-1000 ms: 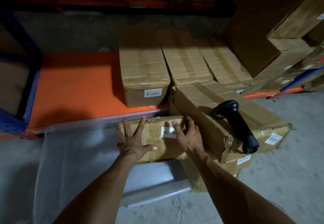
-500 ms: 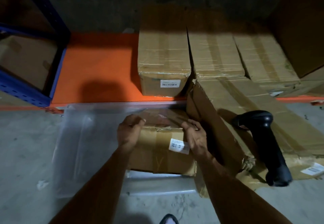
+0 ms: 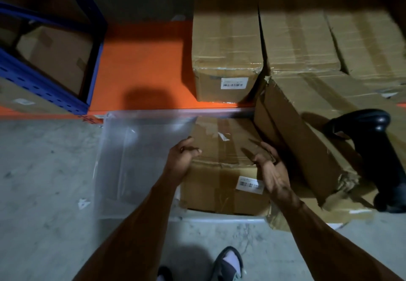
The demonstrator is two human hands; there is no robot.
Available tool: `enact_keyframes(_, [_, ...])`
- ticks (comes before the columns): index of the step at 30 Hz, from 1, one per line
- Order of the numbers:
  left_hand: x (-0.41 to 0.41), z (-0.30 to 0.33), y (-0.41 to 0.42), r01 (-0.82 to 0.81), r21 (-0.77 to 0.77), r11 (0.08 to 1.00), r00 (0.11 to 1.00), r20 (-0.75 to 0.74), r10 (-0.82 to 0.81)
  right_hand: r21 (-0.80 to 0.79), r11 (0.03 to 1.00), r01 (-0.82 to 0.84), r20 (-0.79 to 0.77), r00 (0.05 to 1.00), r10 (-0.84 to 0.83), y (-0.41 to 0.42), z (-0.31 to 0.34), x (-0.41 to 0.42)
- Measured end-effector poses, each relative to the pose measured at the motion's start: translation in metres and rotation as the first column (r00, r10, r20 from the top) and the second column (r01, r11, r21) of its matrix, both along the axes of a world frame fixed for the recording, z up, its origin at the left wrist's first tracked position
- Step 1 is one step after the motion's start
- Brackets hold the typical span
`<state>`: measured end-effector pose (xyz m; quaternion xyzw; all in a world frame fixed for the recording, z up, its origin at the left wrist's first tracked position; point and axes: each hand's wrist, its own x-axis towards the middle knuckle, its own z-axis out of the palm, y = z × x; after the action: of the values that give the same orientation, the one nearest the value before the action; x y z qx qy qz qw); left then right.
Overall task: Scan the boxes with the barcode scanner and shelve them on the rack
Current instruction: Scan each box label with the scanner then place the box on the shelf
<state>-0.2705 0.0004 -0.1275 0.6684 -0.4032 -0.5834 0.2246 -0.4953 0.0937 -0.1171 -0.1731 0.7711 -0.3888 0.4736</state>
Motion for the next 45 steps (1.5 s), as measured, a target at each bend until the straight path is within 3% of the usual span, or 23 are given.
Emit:
enact_keyframes(8, [0.040,0.095,0.024,-0.001,-0.109,0.994,1.000,-0.025,-0.001,-0.011,0.996,0.092,0.055,0.994,-0.091,0.035,0.074,0.048])
enact_keyframes(13, [0.078,0.197,0.043,0.052,-0.185,0.981,0.996,-0.063,-0.065,-0.055,0.990,0.127,0.010,0.992,-0.127,0.051,0.180,0.089])
enact_keyframes(17, [0.107,0.280,0.057,0.106,-0.279,0.954,0.993,-0.010,-0.114,-0.157,0.976,0.147,-0.038,0.987,-0.155,0.066,0.262,0.113])
enact_keyframes(26, [0.132,0.465,0.099,0.066,-0.322,0.944,0.969,-0.205,-0.137,-0.385,0.917,0.108,-0.132,0.977,-0.170,0.121,0.450,0.138])
enact_keyframes(36, [0.107,0.649,0.170,0.100,-0.573,0.813,0.941,-0.210,-0.264,-0.663,0.737,0.131,-0.158,0.938,-0.310,0.204,0.605,0.126])
enact_keyframes(45, [0.100,0.786,0.190,0.067,-0.755,0.652,0.917,-0.210,-0.338,-0.829,0.552,0.085,-0.131,0.931,-0.340,0.206,0.722,0.108])
